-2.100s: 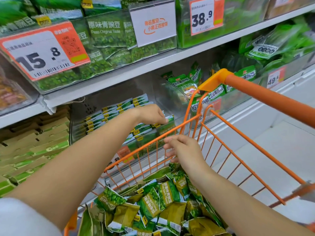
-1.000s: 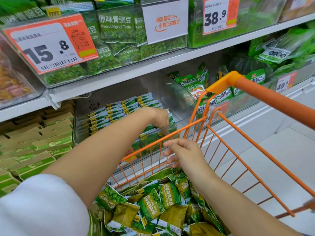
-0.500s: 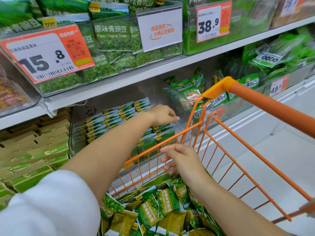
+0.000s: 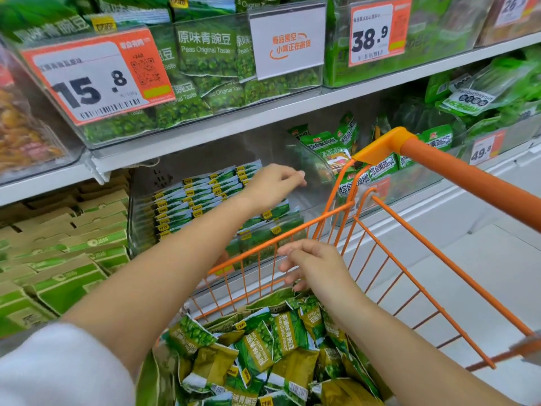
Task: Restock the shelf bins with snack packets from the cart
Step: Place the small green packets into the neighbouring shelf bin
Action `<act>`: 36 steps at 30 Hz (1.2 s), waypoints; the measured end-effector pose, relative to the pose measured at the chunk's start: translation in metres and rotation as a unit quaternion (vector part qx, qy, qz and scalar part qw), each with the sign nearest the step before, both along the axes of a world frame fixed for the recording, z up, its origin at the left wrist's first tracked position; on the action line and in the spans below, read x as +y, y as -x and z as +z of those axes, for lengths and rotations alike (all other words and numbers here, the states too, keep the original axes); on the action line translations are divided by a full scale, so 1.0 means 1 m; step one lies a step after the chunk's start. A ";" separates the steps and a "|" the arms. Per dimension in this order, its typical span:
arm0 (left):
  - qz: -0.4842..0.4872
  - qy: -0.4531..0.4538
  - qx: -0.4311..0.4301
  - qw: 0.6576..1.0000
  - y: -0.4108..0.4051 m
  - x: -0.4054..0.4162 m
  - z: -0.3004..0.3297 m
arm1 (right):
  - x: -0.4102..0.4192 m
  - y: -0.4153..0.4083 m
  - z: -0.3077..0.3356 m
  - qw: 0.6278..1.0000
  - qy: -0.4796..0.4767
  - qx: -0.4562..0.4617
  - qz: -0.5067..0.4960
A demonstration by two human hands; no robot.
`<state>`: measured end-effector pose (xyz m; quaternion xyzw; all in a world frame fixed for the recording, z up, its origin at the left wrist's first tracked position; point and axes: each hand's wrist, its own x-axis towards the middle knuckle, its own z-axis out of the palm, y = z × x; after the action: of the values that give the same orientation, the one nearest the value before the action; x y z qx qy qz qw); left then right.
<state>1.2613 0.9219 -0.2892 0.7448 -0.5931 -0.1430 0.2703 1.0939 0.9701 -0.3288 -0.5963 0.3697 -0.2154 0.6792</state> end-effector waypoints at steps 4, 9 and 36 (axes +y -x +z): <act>-0.011 0.157 0.018 0.987 0.023 0.086 -0.005 | 0.003 0.007 -0.010 0.884 0.354 0.245 0.180; -0.163 -0.218 -0.196 0.942 0.046 0.182 -0.059 | 0.017 0.017 -0.017 0.708 0.406 0.383 0.432; 0.150 0.056 0.504 0.849 0.012 0.301 -0.020 | 0.078 -0.035 0.040 0.976 0.036 -0.002 0.213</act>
<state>1.2490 1.2226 -0.3088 0.6341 -0.2631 -0.4227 0.5916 1.1294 1.0477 -0.2885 -0.6850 0.2245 -0.0802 0.6884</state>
